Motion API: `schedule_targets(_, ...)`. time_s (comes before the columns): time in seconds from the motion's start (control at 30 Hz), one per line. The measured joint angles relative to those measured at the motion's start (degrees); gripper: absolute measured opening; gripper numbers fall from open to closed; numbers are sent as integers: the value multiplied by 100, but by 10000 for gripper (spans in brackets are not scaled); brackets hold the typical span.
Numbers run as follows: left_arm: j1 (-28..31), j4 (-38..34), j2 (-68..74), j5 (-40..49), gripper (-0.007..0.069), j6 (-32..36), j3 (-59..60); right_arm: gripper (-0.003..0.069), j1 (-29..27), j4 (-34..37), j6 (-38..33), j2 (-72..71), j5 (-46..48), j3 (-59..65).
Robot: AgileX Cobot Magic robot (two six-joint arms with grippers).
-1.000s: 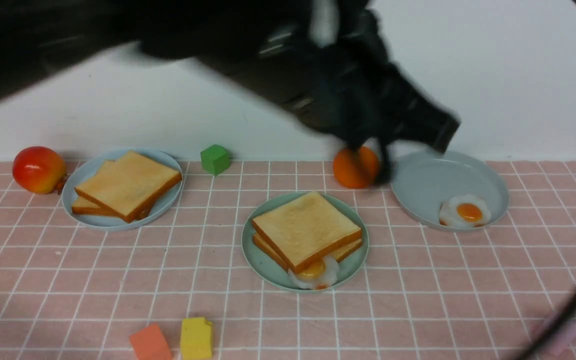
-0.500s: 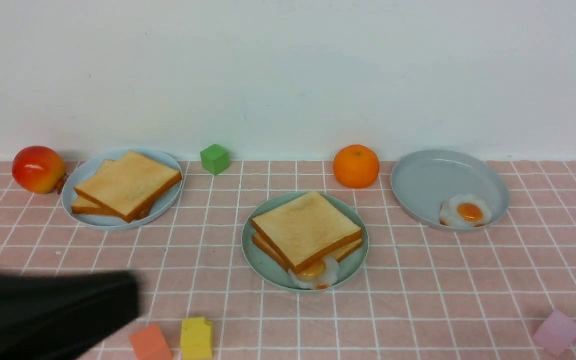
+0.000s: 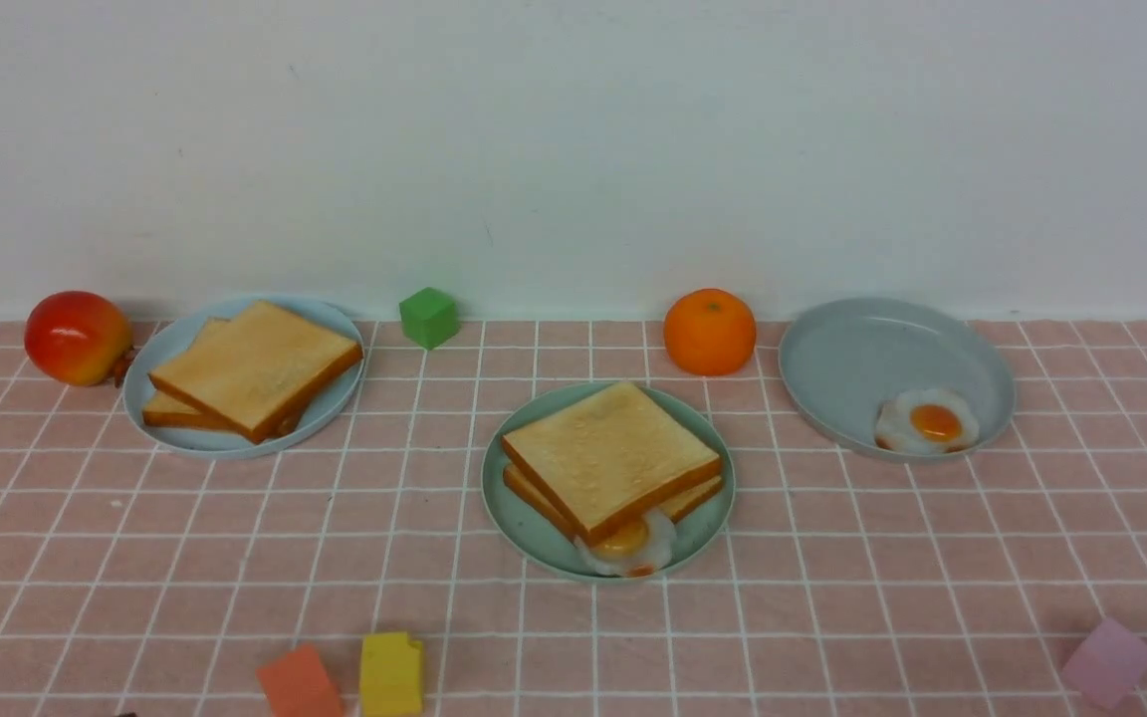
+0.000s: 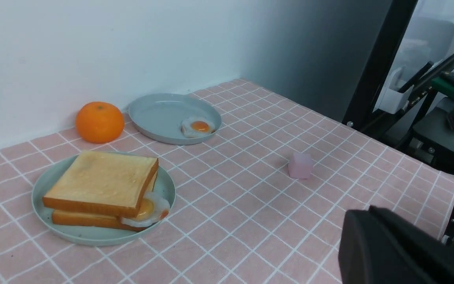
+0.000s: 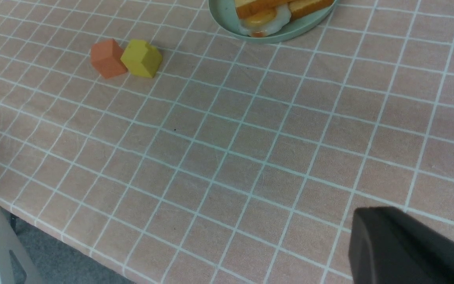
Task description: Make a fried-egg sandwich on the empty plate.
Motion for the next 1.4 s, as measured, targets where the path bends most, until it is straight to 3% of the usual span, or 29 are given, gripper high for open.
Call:
schedule_targets(0.53,-17,11,0,0,-13,0,0,20,-200,-231,-14,-163,-61,89)
schedule_targets(0.67,-17,11,0,0,-13,0,0,22,-942,-777,0,-568,-1042,546)
schedule_targets(0.87,-17,11,0,0,-13,0,0,22,-1818,-655,-5,-1451,-2849,2206)
schedule_targets(1.07,-17,11,0,6,-11,0,0,-6,-2108,-730,-5,-1765,-3427,3580)
schedule_targets(1.4,-17,13,0,48,-5,-2,1,-8,-2108,-752,11,-1769,-3688,3638)
